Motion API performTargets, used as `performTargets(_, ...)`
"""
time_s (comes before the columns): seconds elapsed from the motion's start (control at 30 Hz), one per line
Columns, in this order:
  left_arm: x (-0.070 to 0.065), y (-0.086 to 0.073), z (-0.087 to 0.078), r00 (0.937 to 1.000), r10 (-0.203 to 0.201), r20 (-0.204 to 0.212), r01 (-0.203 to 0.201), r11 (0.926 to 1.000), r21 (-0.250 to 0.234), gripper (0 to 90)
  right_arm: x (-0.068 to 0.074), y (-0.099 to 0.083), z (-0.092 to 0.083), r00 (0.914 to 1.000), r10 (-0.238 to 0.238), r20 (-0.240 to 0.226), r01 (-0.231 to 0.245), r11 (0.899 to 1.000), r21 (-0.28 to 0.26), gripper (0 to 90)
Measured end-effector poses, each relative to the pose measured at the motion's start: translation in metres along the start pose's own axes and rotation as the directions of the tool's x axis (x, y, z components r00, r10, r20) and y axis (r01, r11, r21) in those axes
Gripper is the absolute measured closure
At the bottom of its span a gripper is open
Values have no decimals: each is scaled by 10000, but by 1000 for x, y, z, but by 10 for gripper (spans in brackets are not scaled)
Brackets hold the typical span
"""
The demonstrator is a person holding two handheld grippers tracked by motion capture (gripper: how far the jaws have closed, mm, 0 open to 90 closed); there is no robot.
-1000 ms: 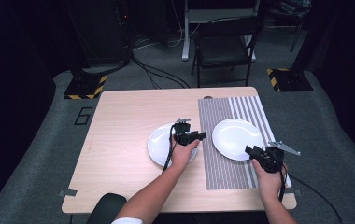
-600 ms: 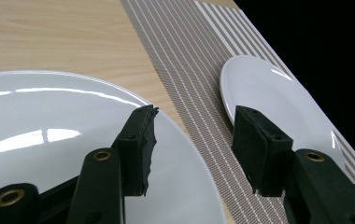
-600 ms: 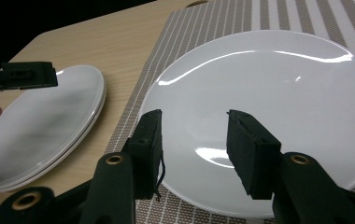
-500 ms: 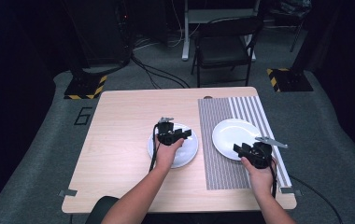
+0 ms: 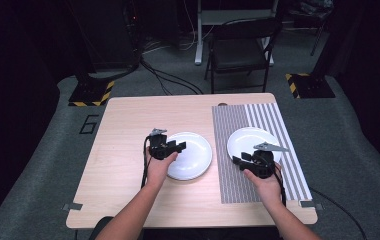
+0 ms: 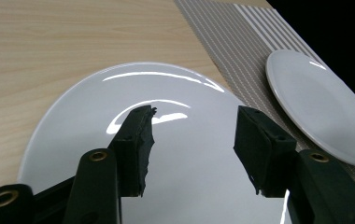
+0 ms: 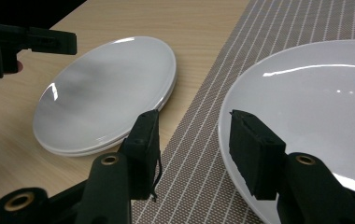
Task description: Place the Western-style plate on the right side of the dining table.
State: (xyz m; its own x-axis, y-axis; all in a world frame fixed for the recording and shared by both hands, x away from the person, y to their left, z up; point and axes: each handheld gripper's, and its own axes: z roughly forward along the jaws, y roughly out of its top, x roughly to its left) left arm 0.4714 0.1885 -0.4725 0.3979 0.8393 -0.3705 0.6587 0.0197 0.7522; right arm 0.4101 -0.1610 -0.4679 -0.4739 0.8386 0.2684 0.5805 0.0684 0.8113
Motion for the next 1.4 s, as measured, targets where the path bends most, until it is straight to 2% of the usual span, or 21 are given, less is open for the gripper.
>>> performTargets(0.17, 10, -6, -13, 9998, 139, -175, -137, 9998, 110, 460, 10, -2, 5, 9993, -301, -230, 303, 9995, 117, 529)
performTargets(0.27, 20, -11, -25, 9997, 156, -212, -151, 9997, 216, 456, 18, -3, 10, 9961, -578, -672, 599, 9978, 289, 523)
performTargets(0.33, 23, -12, -28, 9994, 220, -277, -213, 9995, 249, 457, 20, -3, 10, 9951, -692, -699, 713, 9970, 285, 524)
performTargets(0.53, 43, -24, -43, 9978, 14, -669, 7, 9995, 310, 450, 32, -6, 19, 9897, -1027, -1001, 1084, 9927, 533, 522)
performTargets(0.57, 43, -24, -43, 9978, 14, -669, 7, 9995, 310, 449, 32, -6, 19, 9897, -1027, -1001, 1084, 9927, 533, 522)
performTargets(0.63, 51, -30, -49, 9965, 107, -833, -71, 9990, 430, 449, 36, -9, 21, 9875, -1125, -1107, 1197, 9909, 612, 522)
performTargets(0.7, 54, -32, -50, 9960, 29, -890, 7, 9992, 397, 449, 37, -11, 22, 9870, -1155, -1116, 1232, 9903, 647, 522)
performTargets(0.8, 61, -38, -52, 9949, -148, -1000, 186, 9991, 374, 448, 39, -20, 27, 9822, -1568, -1034, 1646, 9837, 719, 524)
performTargets(0.87, 68, -41, -53, 9938, -304, -1074, 343, 9988, 346, 447, 40, -23, 29, 9816, -1610, -1025, 1694, 9823, 801, 524)
performTargets(0.97, 70, -41, -52, 9928, -252, -1174, 303, 9987, 414, 445, 41, -25, 30, 9784, -1858, -905, 1931, 9780, 790, 524)
performTargets(1.0, 72, -42, -52, 9916, -259, -1268, 312, 9987, 401, 444, 44, -28, 31, 9716, -2243, -755, 2300, 9702, 762, 523)
performTargets(1.1, 74, -43, -50, 9900, -87, -1407, 166, 9984, 546, 443, 47, -31, 31, 9699, -2312, -763, 2371, 9681, 804, 523)
performTargets(1.13, 76, -44, -49, 9866, 82, -1630, 24, 9979, 647, 443, 49, -33, 33, 9675, -2380, -854, 2452, 9656, 870, 524)
performTargets(1.17, 76, -44, -49, 9866, 82, -1630, 24, 9979, 647, 443, 49, -33, 33, 9675, -2380, -854, 2452, 9656, 870, 524)
performTargets(1.2, 77, -46, -48, 9828, 351, -1812, -227, 9973, 699, 442, 50, -34, 35, 9667, -2395, -902, 2472, 9651, 869, 525)
performTargets(1.23, 77, -46, -48, 9828, 351, -1812, -227, 9973, 699, 442, 50, -34, 35, 9667, -2395, -902, 2472, 9651, 869, 525)
performTargets(1.4, 83, -44, -46, 9806, 174, -1953, -64, 9984, 567, 436, 53, -40, 37, 9556, -2791, -946, 2879, 9528, 967, 526)
